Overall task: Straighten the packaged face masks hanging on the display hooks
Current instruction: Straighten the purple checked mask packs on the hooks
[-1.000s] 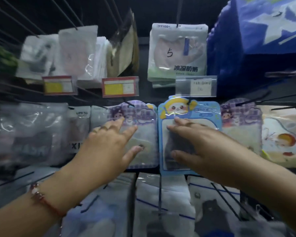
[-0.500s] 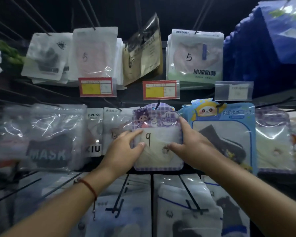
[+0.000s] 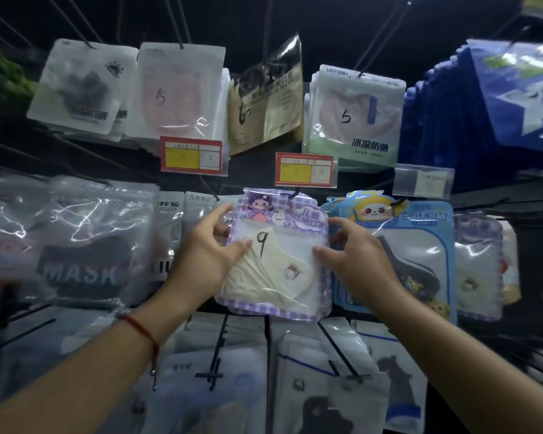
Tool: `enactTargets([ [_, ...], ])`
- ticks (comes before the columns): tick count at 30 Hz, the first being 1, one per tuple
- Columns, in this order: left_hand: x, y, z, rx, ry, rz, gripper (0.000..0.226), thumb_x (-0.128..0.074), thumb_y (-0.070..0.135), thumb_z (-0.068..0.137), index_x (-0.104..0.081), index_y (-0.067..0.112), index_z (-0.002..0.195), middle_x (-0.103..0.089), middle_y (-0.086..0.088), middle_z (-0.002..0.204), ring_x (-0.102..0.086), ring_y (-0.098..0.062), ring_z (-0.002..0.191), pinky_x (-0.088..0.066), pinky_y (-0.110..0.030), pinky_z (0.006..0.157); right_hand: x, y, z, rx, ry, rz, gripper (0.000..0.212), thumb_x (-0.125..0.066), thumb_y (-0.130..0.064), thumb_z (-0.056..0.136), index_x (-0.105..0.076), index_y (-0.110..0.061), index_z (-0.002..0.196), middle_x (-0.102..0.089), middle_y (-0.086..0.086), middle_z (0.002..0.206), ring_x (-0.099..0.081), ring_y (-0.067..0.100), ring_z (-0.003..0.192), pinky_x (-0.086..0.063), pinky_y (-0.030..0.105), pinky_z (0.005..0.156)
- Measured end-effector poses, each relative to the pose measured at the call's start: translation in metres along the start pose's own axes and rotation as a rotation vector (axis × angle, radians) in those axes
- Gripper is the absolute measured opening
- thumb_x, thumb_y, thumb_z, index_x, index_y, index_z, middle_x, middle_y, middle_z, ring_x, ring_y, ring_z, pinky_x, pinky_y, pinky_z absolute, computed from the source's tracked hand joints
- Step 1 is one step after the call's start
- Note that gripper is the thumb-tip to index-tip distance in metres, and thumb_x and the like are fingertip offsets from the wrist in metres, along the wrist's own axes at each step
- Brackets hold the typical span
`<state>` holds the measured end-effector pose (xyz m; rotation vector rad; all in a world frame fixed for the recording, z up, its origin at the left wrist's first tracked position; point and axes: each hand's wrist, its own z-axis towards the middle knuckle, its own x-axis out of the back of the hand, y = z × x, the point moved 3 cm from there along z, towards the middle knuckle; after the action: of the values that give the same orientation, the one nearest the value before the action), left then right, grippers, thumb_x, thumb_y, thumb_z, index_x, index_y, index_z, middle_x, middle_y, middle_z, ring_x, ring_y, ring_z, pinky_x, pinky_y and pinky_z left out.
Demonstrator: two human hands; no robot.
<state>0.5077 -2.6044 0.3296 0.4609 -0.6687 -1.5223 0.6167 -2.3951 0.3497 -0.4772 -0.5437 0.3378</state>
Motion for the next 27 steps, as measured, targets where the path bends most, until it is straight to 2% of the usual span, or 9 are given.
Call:
enactTargets([
  [2,0.002,0.003,0.0,0.034,-0.042,-0.05,0.062,-0.078,0.013,0.084,-0.053,0.029,0.139,-0.072,-0.002,0.103,-0.072,-0.017,0.087,-0.061,-0.039,0.079,0.003,-0.001,-0.001,-0.012,0.015,0.018,0.034,-0.074,-0.019,0.08,-0.065,-0.025,0.113,-0.064,-0.004,0.094,-0.06,0.009,0.08,-0.045,0.016,0.065],
  [6,0.003,0.009,-0.006,0.004,-0.05,0.048,0.02,-0.076,0.018,0.086,-0.071,0.024,0.104,-0.075,0.005,0.089,-0.072,-0.016,0.084,-0.061,-0.04,0.078,0.006,-0.004,-0.003,-0.125,0.007,0.281,0.034,-0.077,-0.017,0.08,-0.061,-0.018,0.11,-0.065,-0.002,0.096,-0.059,0.005,0.079,-0.045,0.016,0.062],
  [8,0.005,0.012,-0.01,-0.003,-0.032,0.068,0.026,-0.078,0.026,0.084,-0.071,0.023,0.108,-0.074,0.005,0.09,-0.071,-0.016,0.085,-0.06,-0.042,0.081,0.009,-0.007,-0.006,-0.176,-0.011,0.439,0.032,-0.077,-0.019,0.082,-0.059,-0.016,0.108,-0.066,-0.001,0.093,-0.059,0.005,0.074,-0.044,0.016,0.059],
  [11,0.009,0.02,-0.017,0.015,-0.032,0.022,0.028,-0.079,0.038,0.078,-0.07,0.028,0.103,-0.075,0.006,0.089,-0.072,-0.017,0.084,-0.06,-0.047,0.079,0.016,-0.011,-0.008,-0.197,-0.012,0.553,0.033,-0.078,-0.022,0.082,-0.057,-0.016,0.106,-0.068,0.002,0.098,-0.064,0.01,0.081,-0.047,0.021,0.065],
  [14,0.01,0.03,-0.022,0.044,-0.097,-0.061,0.016,-0.078,0.024,0.084,-0.069,0.025,0.097,-0.075,0.001,0.09,-0.073,-0.018,0.084,-0.061,-0.045,0.078,0.024,-0.017,-0.007,-0.191,-0.035,0.651,0.034,-0.077,-0.019,0.082,-0.057,-0.014,0.109,-0.071,0.007,0.103,-0.07,0.017,0.085,-0.054,0.027,0.069],
  [17,0.012,0.047,-0.027,0.039,-0.157,-0.104,0.018,-0.078,0.017,0.084,-0.068,0.021,0.098,-0.076,-0.001,0.094,-0.073,-0.019,0.085,-0.061,-0.033,0.07,0.034,-0.028,-0.008,-0.166,-0.107,0.782,0.03,-0.071,-0.01,0.086,-0.061,-0.008,0.114,-0.074,0.012,0.103,-0.072,0.029,0.094,-0.059,0.04,0.08],
  [19,0.014,0.057,-0.031,0.027,-0.219,-0.08,0.02,-0.078,0.015,0.083,-0.067,0.022,0.099,-0.076,0.003,0.094,-0.073,-0.016,0.085,-0.058,-0.027,0.066,0.041,-0.034,-0.012,-0.14,-0.157,0.844,0.021,-0.068,-0.008,0.088,-0.066,-0.005,0.109,-0.074,0.016,0.102,-0.07,0.035,0.096,-0.058,0.046,0.084],
  [23,0.012,0.073,-0.043,0.01,-0.32,-0.079,0.035,-0.079,0.014,0.08,-0.063,0.029,0.107,-0.076,0.012,0.096,-0.073,-0.009,0.091,-0.059,-0.027,0.072,0.056,-0.039,-0.024,-0.082,-0.251,0.884,0.013,-0.063,-0.006,0.089,-0.067,-0.002,0.101,-0.075,0.013,0.089,-0.072,0.02,0.076,-0.058,0.027,0.061],
  [27,0.01,0.089,-0.045,-0.094,-0.282,-0.139,0.041,-0.076,0.02,0.084,-0.057,0.034,0.118,-0.075,0.003,0.101,-0.073,-0.015,0.094,-0.061,-0.036,0.075,0.073,-0.03,-0.033,-0.027,-0.285,0.779,0.019,-0.065,-0.006,0.086,-0.068,0.002,0.102,-0.074,0.017,0.095,-0.071,0.022,0.077,-0.057,0.025,0.06],
])
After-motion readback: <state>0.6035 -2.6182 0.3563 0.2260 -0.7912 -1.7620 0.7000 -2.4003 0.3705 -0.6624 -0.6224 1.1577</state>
